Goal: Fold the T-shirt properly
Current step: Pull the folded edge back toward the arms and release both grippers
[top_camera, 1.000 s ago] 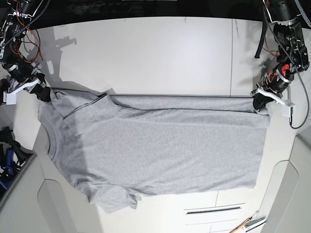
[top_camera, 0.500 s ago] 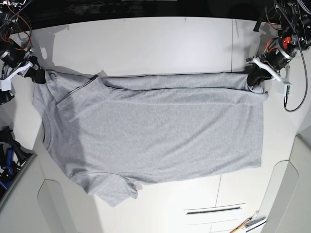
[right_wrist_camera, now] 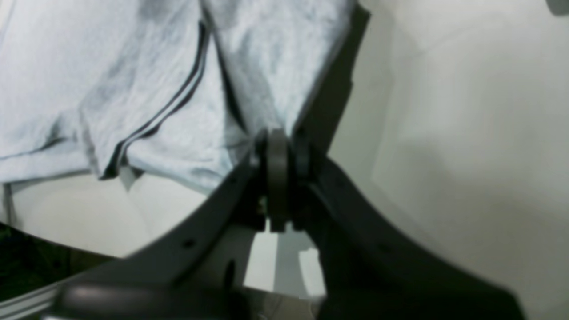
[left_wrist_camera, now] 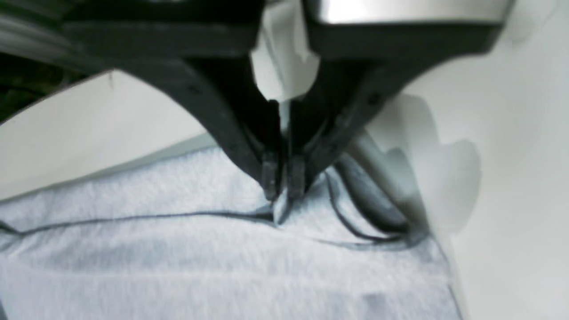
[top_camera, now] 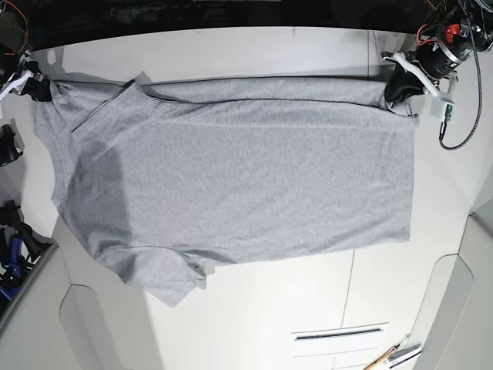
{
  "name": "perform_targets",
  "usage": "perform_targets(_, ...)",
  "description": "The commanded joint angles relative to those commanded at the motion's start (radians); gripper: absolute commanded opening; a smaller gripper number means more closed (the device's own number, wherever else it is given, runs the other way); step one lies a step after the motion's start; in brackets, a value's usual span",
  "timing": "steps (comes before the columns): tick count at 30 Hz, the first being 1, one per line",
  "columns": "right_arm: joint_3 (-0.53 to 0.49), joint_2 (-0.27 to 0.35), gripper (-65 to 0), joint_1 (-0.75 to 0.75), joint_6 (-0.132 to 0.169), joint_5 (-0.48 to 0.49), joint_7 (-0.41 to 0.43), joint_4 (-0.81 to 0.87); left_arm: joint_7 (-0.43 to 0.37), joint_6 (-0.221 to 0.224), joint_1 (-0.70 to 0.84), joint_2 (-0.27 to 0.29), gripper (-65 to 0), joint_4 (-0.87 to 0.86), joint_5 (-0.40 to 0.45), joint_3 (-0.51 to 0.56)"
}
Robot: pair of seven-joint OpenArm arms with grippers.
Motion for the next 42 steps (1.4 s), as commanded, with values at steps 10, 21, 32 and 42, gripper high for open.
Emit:
perform_targets(10,0.005,-0.003,-65.0,-0.073,-0.002,0.000,-0.003,0.043,0.020,0.001,0.020,0.000,-65.0,0.002,0.008,-0.027)
perform_targets(21,0.005,-0.009,-65.0,-0.070,-0.005,-0.001,-0.003,0.043,0.020,0.000,0.019,0.000,-61.5,0.002,-0.007,-0.093)
perform_targets(32,0.089,-0.008,-43.4,-0.052,-0.011,0.026,-0.003,0.043,0.017,0.032,0.019,0.000,-35.4,0.002,-0.044,-0.093)
perform_targets(42,0.164,-0.005,-43.4,0.069,-0.011,0.010,0.024,0.043,0.045,0.080,0.017,0.000,-33.4,0.003,0.021,-0.187)
